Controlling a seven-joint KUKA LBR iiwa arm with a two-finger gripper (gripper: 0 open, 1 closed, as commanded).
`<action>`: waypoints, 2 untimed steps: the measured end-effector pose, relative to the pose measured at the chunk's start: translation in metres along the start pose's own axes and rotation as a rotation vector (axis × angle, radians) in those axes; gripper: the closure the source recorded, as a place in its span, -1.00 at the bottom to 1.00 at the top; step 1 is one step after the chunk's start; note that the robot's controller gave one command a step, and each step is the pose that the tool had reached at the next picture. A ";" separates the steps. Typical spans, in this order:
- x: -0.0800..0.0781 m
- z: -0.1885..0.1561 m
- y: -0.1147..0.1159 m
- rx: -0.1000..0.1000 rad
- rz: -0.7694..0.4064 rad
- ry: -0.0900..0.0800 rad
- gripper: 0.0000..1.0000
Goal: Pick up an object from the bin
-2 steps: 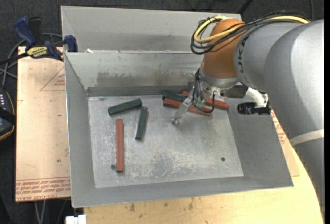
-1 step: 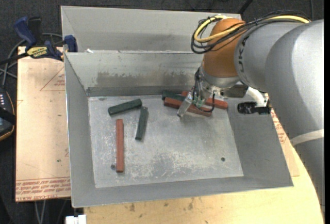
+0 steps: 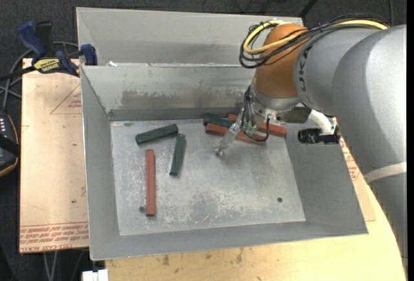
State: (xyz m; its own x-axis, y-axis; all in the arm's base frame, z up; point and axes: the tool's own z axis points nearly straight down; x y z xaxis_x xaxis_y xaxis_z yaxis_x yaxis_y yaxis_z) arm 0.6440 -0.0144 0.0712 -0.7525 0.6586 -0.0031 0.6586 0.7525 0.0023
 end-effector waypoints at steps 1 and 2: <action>0.000 -0.002 0.001 -0.002 0.000 0.000 1.00; 0.000 0.000 0.000 0.000 0.000 0.000 -1.00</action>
Offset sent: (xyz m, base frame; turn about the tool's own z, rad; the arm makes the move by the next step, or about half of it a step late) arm 0.0000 0.0000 0.0000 0.0000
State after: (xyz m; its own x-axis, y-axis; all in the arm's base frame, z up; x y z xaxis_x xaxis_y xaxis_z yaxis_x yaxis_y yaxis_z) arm 0.6440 -0.0143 0.0712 -0.7524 0.6587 -0.0030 0.6587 0.7524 0.0025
